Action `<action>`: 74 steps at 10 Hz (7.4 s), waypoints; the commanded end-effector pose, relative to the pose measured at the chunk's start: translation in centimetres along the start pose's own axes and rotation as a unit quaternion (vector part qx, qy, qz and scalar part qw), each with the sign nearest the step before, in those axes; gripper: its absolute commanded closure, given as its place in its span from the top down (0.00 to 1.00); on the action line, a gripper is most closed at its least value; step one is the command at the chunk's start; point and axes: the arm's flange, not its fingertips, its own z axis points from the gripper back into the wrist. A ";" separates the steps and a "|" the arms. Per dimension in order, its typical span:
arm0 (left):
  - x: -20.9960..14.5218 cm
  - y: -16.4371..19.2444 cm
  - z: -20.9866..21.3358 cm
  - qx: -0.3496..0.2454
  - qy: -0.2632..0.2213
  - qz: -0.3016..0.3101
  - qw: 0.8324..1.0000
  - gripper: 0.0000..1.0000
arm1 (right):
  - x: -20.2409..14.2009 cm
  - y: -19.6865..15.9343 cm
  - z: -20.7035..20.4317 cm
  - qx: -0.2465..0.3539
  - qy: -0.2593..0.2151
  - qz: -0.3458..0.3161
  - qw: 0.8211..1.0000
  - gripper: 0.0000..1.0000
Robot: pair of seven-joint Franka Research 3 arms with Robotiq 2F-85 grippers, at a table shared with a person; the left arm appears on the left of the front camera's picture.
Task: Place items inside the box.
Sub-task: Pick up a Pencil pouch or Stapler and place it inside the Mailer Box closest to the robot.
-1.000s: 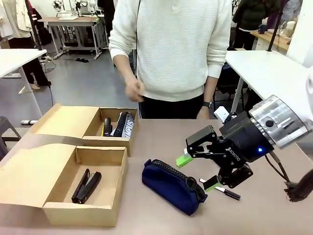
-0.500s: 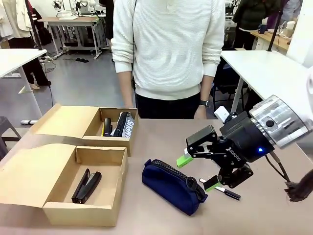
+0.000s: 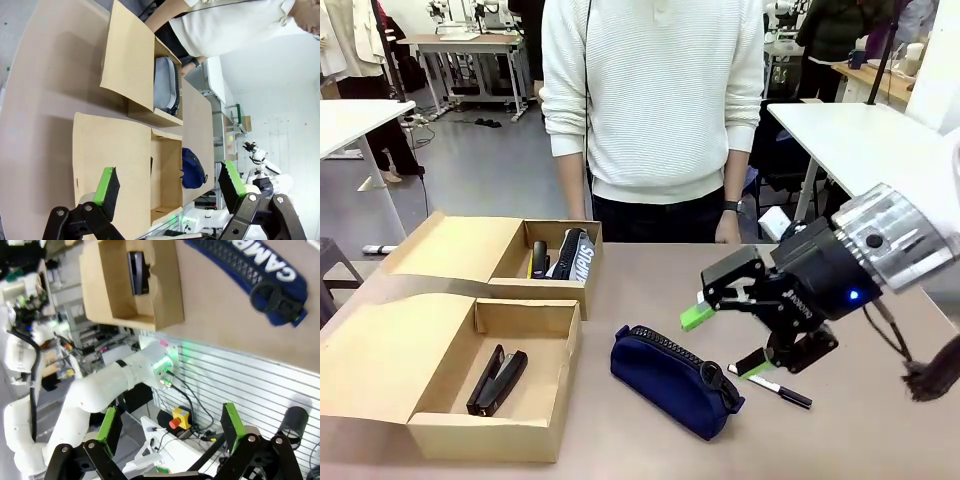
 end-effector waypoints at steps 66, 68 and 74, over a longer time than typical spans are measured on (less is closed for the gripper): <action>0.0 0.0 -0.1 -0.009 -0.005 -0.008 1.000 1.00 | 14.6 0.1 -18.6 -0.338 0.141 0.327 0.871 0.40; 0.0 0.0 -0.1 -0.009 -0.005 -0.008 1.000 1.00 | 14.6 0.1 -18.7 -0.334 0.147 0.324 0.873 0.00; 0.0 0.0 -0.1 -0.009 -0.005 -0.008 1.000 1.00 | 14.4 0.0 -18.9 -0.327 0.160 0.324 0.873 0.00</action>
